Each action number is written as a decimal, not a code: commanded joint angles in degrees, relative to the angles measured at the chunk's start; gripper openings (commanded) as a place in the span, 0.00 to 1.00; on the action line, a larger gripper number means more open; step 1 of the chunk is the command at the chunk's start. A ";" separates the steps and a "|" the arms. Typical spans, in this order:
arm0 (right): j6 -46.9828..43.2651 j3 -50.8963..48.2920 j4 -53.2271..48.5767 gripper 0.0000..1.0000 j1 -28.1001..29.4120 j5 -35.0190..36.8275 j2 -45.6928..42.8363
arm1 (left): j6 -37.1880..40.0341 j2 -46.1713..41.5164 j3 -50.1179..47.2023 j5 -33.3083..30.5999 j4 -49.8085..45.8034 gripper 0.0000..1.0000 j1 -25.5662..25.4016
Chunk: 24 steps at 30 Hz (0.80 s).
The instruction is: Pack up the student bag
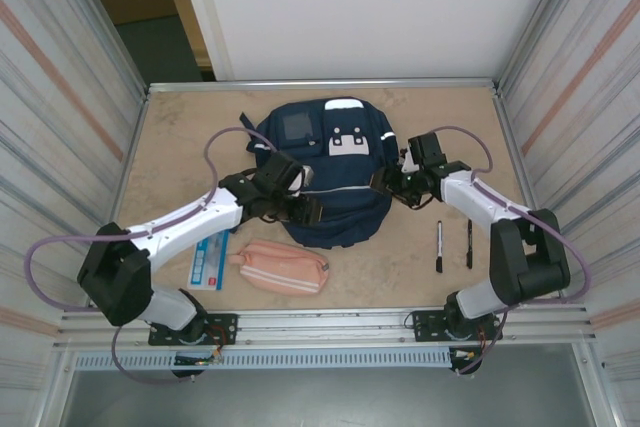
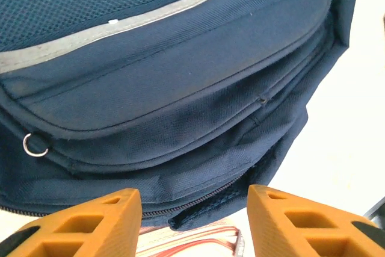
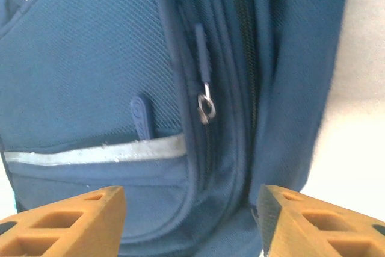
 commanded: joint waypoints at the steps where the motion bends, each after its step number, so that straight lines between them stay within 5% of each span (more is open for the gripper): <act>1: -0.94 3.20 2.18 0.46 0.45 -4.61 3.44 | 8.16 0.81 2.01 -2.39 1.56 0.50 -0.24; 10: 1.06 3.30 4.14 0.56 1.26 -6.96 6.54 | 28.49 1.28 0.17 2.02 11.08 0.52 -0.24; 14: 4.52 2.91 5.48 0.28 -0.73 -12.38 4.71 | 40.67 -0.99 -3.05 4.82 16.44 0.53 -0.24; 19: 12.88 2.63 9.29 0.03 -3.05 -19.89 1.67 | 56.73 -5.92 -7.88 4.91 22.71 0.59 -0.24; 24: 18.89 4.36 11.52 0.00 -3.07 -23.07 0.43 | 69.43 -5.87 -10.67 1.46 30.80 0.62 1.26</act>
